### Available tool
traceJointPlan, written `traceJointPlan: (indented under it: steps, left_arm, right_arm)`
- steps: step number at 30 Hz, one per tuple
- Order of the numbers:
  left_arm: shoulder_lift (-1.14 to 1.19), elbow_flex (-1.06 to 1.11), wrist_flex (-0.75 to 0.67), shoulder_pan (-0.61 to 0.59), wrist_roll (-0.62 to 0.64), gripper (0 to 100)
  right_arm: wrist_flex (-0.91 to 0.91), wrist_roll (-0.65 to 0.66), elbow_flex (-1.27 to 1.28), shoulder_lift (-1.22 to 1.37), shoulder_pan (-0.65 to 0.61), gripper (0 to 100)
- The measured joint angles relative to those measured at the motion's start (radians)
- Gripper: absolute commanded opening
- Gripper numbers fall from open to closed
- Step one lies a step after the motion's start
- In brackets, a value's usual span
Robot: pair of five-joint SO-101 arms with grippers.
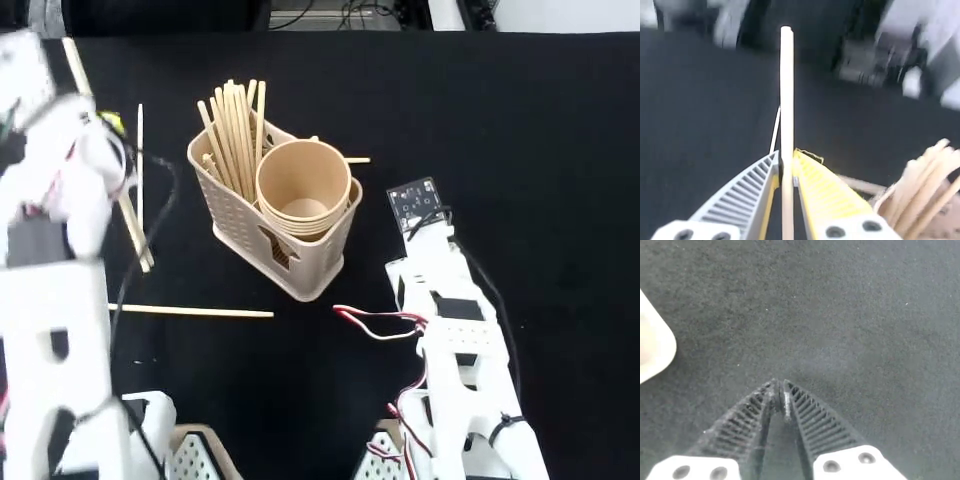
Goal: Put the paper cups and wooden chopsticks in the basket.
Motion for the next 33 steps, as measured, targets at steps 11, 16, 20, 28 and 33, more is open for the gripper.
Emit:
traceJointPlan:
  steps: [11, 16, 20, 28, 33]
  left_arm:
    - [-0.325, 0.133, -0.399, 0.121, 0.0, 3]
    - [-0.341, 0.084, -0.43, 0.249, 0.0, 3]
    - [-0.341, 0.081, -0.508, 0.347, -0.002, 3]
    - [-0.341, 0.232, -0.71, 0.385, -0.002, 3]
    - [-0.341, 0.351, -0.776, 0.39, -0.002, 3]
  right_arm:
    - [0.0, 0.0, 0.0, 0.0, 0.0, 1.4]
    - [0.0, 0.0, 0.0, 0.0, 0.0, 1.4]
    - [0.0, 0.0, 0.0, 0.0, 0.0, 1.4]
    - [0.0, 0.0, 0.0, 0.0, 0.0, 1.4]
    - [0.0, 0.0, 0.0, 0.0, 0.0, 1.4]
